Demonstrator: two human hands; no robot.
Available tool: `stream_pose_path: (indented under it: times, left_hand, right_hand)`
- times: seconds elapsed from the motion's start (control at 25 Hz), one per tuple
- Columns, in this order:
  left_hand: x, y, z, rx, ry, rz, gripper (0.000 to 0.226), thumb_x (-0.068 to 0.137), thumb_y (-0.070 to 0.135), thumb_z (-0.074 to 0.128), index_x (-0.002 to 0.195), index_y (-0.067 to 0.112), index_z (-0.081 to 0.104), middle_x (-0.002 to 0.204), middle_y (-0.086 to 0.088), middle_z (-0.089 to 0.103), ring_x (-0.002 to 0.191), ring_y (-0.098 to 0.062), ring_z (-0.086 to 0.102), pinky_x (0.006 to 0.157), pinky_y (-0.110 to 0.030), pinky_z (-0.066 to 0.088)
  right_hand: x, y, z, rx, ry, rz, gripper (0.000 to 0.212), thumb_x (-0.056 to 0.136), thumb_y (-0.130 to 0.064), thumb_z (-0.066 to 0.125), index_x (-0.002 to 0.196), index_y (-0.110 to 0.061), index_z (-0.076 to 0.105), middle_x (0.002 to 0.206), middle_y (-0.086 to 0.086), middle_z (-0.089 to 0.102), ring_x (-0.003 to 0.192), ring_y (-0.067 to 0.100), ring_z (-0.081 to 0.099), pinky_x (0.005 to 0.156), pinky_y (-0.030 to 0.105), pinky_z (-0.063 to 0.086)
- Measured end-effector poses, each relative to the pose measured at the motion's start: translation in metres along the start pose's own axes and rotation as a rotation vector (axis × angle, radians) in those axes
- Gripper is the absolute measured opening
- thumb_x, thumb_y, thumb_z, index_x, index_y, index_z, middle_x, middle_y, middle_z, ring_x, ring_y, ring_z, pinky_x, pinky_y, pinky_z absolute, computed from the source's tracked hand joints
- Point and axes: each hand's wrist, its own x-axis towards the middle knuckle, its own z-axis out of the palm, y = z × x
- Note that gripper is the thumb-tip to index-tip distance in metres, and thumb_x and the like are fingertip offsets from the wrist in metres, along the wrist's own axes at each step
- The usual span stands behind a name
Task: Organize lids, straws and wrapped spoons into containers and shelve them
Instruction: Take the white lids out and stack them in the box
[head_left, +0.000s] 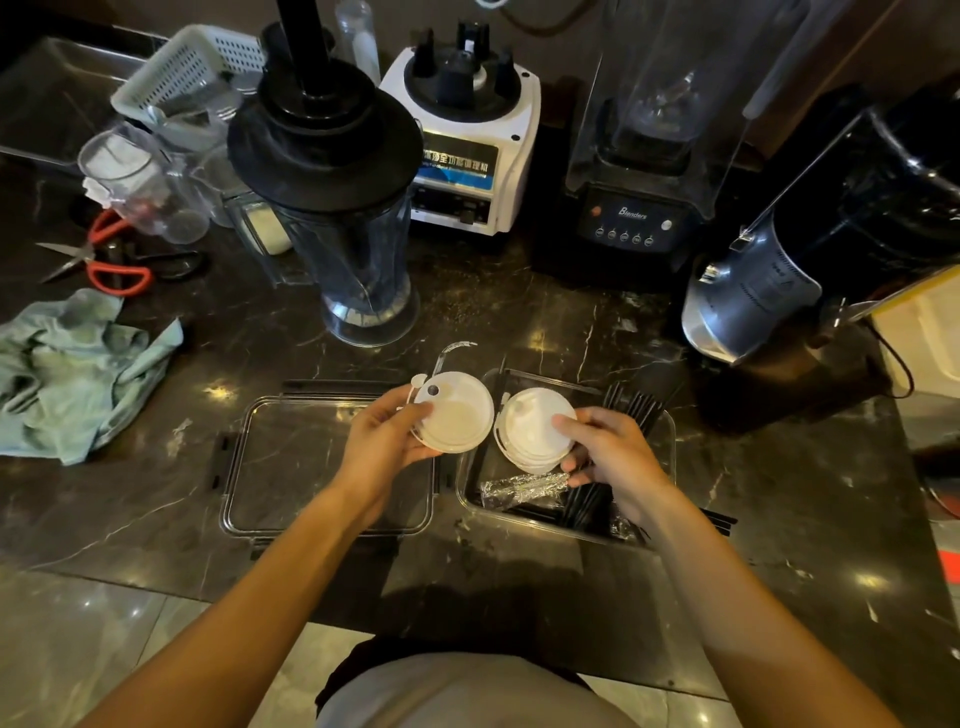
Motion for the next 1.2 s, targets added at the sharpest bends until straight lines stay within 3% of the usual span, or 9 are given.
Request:
stream_pose_path:
  times: [0.28, 0.44, 0.6, 0.76, 0.88, 1.0, 1.2]
  left_hand:
    - [0.002, 0.001, 0.010, 0.013, -0.013, 0.000, 0.027, 0.099, 0.010, 0.064, 0.125, 0.009, 0.071, 0.115, -0.006, 0.078, 0.109, -0.028, 0.074, 0.079, -0.036, 0.064]
    - [0.001, 0.000, 0.010, 0.015, -0.016, 0.002, 0.028, 0.098, 0.010, 0.065, 0.125, 0.008, 0.070, 0.124, -0.012, 0.073, 0.114, -0.032, 0.071, 0.080, -0.037, 0.064]
    - [-0.003, 0.001, 0.015, -0.018, -0.035, 0.007, 0.030, 0.098, 0.008, 0.064, 0.127, 0.006, 0.068, 0.127, -0.015, 0.071, 0.115, -0.032, 0.071, 0.078, -0.034, 0.063]
    - [-0.009, 0.008, 0.024, -0.049, -0.103, 0.039, 0.032, 0.100, 0.005, 0.059, 0.132, 0.005, 0.064, 0.128, -0.015, 0.071, 0.113, -0.033, 0.072, 0.086, -0.042, 0.063]
    - [-0.014, 0.014, 0.027, -0.045, -0.128, 0.075, 0.033, 0.098, 0.009, 0.063, 0.131, 0.011, 0.066, 0.127, -0.014, 0.072, 0.113, -0.035, 0.071, 0.085, -0.041, 0.063]
    - [-0.019, 0.016, 0.022, -0.020, -0.133, 0.105, 0.037, 0.094, 0.025, 0.067, 0.129, 0.016, 0.068, 0.126, -0.013, 0.072, 0.113, -0.034, 0.071, 0.085, -0.041, 0.060]
    - [-0.026, 0.016, 0.010, -0.051, -0.139, 0.060, 0.042, 0.104, 0.035, 0.051, 0.135, 0.011, 0.065, 0.129, -0.016, 0.071, 0.117, -0.034, 0.069, 0.095, -0.045, 0.057]
  right_hand:
    - [-0.008, 0.006, -0.003, -0.099, 0.082, -0.093, 0.020, 0.101, -0.021, 0.066, 0.120, -0.017, 0.065, 0.086, 0.012, 0.071, 0.063, 0.013, 0.067, 0.058, 0.031, 0.062]
    - [-0.010, 0.003, -0.009, 0.011, 0.141, -0.153, 0.016, 0.101, -0.020, 0.065, 0.113, -0.012, 0.071, 0.069, 0.008, 0.061, 0.056, 0.012, 0.057, 0.052, 0.030, 0.058]
    - [-0.019, -0.006, -0.014, 0.260, 0.013, -0.138, 0.021, 0.100, -0.021, 0.066, 0.110, -0.004, 0.071, 0.069, 0.008, 0.060, 0.053, 0.016, 0.052, 0.048, 0.028, 0.051]
    - [-0.030, -0.011, 0.001, 0.254, -0.152, -0.148, 0.029, 0.100, -0.026, 0.064, 0.119, -0.005, 0.071, 0.068, 0.011, 0.059, 0.057, 0.017, 0.055, 0.051, 0.028, 0.053]
    - [-0.035, -0.014, 0.022, 0.248, -0.196, -0.151, 0.030, 0.100, -0.028, 0.063, 0.122, -0.008, 0.071, 0.065, 0.010, 0.061, 0.057, 0.017, 0.055, 0.051, 0.029, 0.052]
    - [-0.038, -0.014, 0.042, 0.185, -0.177, -0.162, 0.027, 0.102, -0.029, 0.062, 0.119, -0.011, 0.072, 0.070, 0.007, 0.066, 0.058, 0.016, 0.057, 0.051, 0.030, 0.054]
    - [-0.039, -0.012, 0.073, -0.030, -0.106, -0.221, 0.029, 0.104, -0.029, 0.059, 0.131, -0.020, 0.064, 0.096, 0.016, 0.070, 0.067, 0.016, 0.064, 0.060, 0.038, 0.062]
